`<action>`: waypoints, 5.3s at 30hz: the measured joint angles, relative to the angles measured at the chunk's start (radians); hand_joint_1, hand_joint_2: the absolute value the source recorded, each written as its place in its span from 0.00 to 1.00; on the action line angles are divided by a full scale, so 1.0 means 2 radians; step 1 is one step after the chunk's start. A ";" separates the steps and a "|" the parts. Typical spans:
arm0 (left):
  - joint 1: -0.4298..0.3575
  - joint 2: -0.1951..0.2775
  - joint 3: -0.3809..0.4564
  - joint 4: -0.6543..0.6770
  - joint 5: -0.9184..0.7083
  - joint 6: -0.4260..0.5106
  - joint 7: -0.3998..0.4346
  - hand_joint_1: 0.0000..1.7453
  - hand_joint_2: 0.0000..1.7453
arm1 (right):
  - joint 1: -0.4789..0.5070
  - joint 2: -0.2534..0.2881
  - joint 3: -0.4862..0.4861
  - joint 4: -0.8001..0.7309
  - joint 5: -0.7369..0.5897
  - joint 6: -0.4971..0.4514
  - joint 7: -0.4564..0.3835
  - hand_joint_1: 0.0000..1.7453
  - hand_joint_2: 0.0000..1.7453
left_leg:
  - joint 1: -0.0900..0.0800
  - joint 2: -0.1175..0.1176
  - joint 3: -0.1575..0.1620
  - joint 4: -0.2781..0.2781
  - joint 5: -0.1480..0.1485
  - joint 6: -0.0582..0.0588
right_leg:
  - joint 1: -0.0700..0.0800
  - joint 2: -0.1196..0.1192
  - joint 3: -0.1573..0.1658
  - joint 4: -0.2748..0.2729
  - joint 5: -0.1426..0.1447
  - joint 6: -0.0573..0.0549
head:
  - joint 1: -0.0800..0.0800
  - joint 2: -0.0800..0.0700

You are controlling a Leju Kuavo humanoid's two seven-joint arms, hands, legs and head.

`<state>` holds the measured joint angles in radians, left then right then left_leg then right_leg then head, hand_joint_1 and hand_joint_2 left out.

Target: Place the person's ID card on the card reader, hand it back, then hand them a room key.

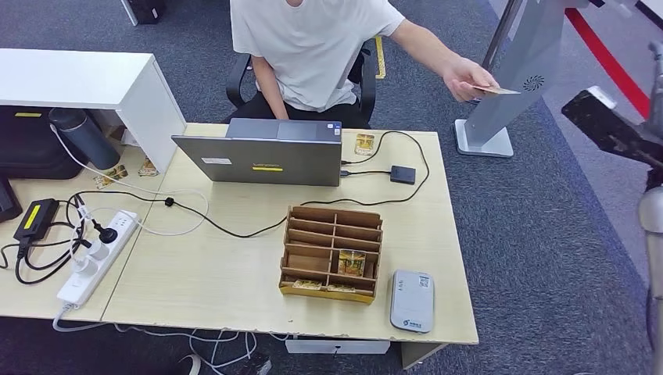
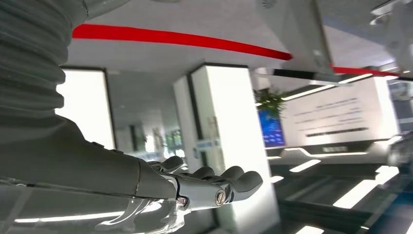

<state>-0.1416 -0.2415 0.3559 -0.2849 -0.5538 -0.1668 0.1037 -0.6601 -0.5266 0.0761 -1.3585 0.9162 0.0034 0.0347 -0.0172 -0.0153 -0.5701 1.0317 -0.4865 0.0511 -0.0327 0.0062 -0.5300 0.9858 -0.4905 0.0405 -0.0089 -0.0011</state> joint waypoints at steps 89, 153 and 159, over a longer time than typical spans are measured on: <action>-0.028 -0.012 -0.084 0.000 0.115 -0.072 0.071 0.00 1.00 | 0.343 0.092 0.121 -0.234 0.122 -0.163 -0.077 1.00 1.00 | 0.001 -0.001 -0.001 0.000 0.000 -0.002 | 0.000 -0.001 -0.002 0.000 -0.001 -0.001 | 0.000 0.000; -0.035 -0.015 -0.183 0.000 0.137 -0.072 0.091 0.00 1.00 | 0.048 0.103 0.195 -0.128 0.173 -0.152 -0.022 1.00 1.00 | 0.001 0.000 -0.001 0.000 0.001 -0.003 | 0.000 0.000 -0.002 0.001 0.001 -0.002 | 0.000 0.000; -0.036 -0.015 -0.199 0.000 0.136 -0.076 0.087 0.00 1.00 | -0.009 0.127 0.195 -0.086 0.175 -0.146 -0.018 1.00 1.00 | 0.001 0.000 -0.001 0.000 0.001 -0.003 | 0.000 0.000 -0.002 0.001 0.001 -0.002 | 0.000 0.000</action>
<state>-0.2139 -0.2708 -0.0414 -0.2850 -0.2817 -0.3179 0.2785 -0.6788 -0.2723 0.4670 -1.5304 1.2672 -0.2890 -0.0008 -0.0160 -0.0159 -0.5714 1.0315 -0.4841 0.0449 -0.0322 0.0062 -0.5337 0.9879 -0.4894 0.0366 -0.0086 -0.0011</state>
